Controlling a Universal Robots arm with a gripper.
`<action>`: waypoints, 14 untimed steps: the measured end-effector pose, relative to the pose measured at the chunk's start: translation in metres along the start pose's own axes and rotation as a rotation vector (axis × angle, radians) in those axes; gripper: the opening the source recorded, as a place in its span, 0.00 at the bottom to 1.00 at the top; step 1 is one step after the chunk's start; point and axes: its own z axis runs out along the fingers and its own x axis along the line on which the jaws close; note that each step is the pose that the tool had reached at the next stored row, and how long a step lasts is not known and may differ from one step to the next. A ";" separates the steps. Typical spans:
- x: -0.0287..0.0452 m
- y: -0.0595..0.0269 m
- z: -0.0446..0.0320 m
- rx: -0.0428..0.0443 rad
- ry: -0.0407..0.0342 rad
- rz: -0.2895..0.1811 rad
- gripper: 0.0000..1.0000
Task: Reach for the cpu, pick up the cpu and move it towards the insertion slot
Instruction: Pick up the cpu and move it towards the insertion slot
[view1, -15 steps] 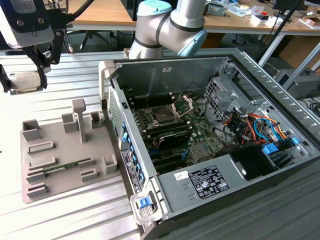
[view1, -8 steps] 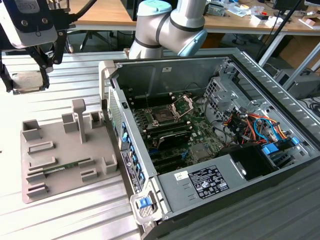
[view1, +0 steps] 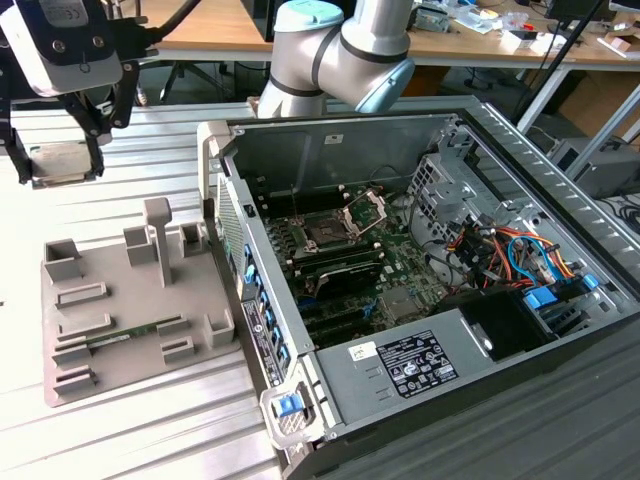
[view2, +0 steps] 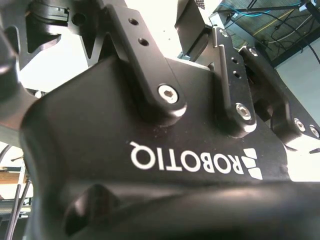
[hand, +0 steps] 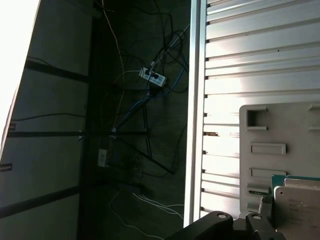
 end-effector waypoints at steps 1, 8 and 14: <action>-0.0005 0.0000 0.0000 0.0000 0.0000 0.000 0.55; -0.0033 -0.0003 0.0000 0.0000 0.0000 0.000 0.55; -0.0059 -0.0005 0.0000 -0.0001 -0.0001 0.000 0.55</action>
